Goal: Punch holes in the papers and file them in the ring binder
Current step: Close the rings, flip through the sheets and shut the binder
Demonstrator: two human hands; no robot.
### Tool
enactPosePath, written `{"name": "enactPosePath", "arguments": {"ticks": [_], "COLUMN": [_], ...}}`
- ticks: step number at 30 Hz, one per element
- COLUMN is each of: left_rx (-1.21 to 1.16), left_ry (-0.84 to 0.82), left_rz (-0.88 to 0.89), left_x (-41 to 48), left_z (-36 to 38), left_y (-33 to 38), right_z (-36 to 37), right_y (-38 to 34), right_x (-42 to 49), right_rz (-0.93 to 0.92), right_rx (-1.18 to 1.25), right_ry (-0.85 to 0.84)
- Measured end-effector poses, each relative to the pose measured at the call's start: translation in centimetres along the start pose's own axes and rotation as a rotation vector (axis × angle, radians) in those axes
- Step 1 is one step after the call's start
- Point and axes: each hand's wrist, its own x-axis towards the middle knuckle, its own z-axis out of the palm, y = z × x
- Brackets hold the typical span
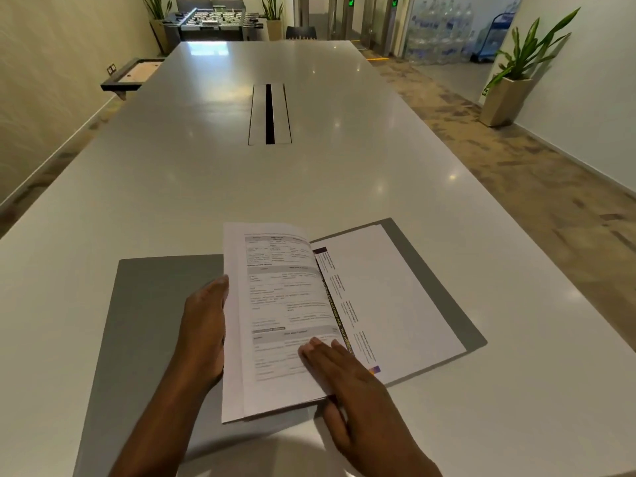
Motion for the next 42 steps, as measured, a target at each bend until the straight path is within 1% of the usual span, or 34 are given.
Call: {"name": "enactPosePath", "arguments": {"ticks": [2,3,5,7,8,9,10,11,12,13,15,17,18,21,25,28,30,33,36,38,42], "left_rx": [-0.018,-0.011,0.066,0.137,0.135,0.129,0.126,0.131,0.133,0.135,0.14,0.143,0.142,0.142,0.16,0.163,0.174,0.17,0.17,0.17,0.159], "left_ry": [-0.008,-0.018,-0.039,-0.036,-0.029,-0.026,-0.022,-0.02,-0.02,-0.018,-0.011,-0.001,0.004,0.01,0.001,0.0,0.0,-0.002,0.004,0.008,0.007], "left_rz": [-0.008,-0.006,0.028,0.063,0.061,0.058,0.054,0.053,0.053,0.052,0.045,0.039,0.036,0.032,0.043,0.043,0.047,0.044,0.036,0.037,0.039], "left_x": [-0.2,-0.3,-0.5,-0.5,-0.5,-0.5,-0.5,-0.5,-0.5,-0.5,-0.5,-0.5,-0.5,-0.6,-0.7,-0.8,-0.8,-0.8,-0.6,-0.6,-0.6], "left_z": [0.2,0.3,0.3,0.1,0.0,-0.1,-0.2,-0.3,-0.4,-0.6,-0.7,-0.8,-0.8,-0.8,-0.7,-0.7,-0.6,-0.6,-0.7,-0.6,-0.4], "left_y": [0.3,0.4,0.2,-0.1,-0.2,-0.3,-0.3,-0.5,-0.6,-0.6,-0.8,-0.9,-0.9,-0.9,-0.7,-0.7,-0.6,-0.6,-0.5,-0.5,-0.4], "right_z": [0.3,0.4,0.4,0.1,-0.1,-0.2,-0.2,-0.1,0.0,0.1,0.0,-0.1,-0.1,0.4,0.5,0.3,0.1,-0.2,-0.5,-0.8,-0.6], "right_y": [0.0,0.0,-0.3,-0.4,-0.4,-0.2,0.1,0.6,1.4,2.3,4.0,5.0,5.2,5.6,5.7,5.4,5.3,4.6,2.9,1.8,0.2], "right_x": [0.3,0.4,0.7,0.5,0.3,0.1,-0.3,-0.7,-1.1,-1.4,-2.2,-2.8,-3.0,-3.3,-3.2,-3.1,-2.8,-2.2,-1.9,-1.7,-1.1], "right_rz": [0.002,-0.026,-0.072,-0.077,-0.064,-0.039,0.013,0.096,0.201,0.327,0.613,0.804,0.848,0.899,0.905,0.863,0.828,0.811,0.678,0.587,0.454], "right_rx": [-0.053,-0.084,-0.122,-0.099,-0.04,0.024,0.059,0.032,-0.059,-0.19,-0.423,-0.51,-0.525,-0.568,-0.623,-0.588,-0.478,-0.163,0.132,0.193,0.199], "right_ry": [-0.058,-0.066,-0.087,-0.104,-0.072,0.011,0.127,0.25,0.344,0.388,0.349,0.282,0.264,0.223,0.203,0.236,0.276,0.334,0.416,0.417,0.377]}}
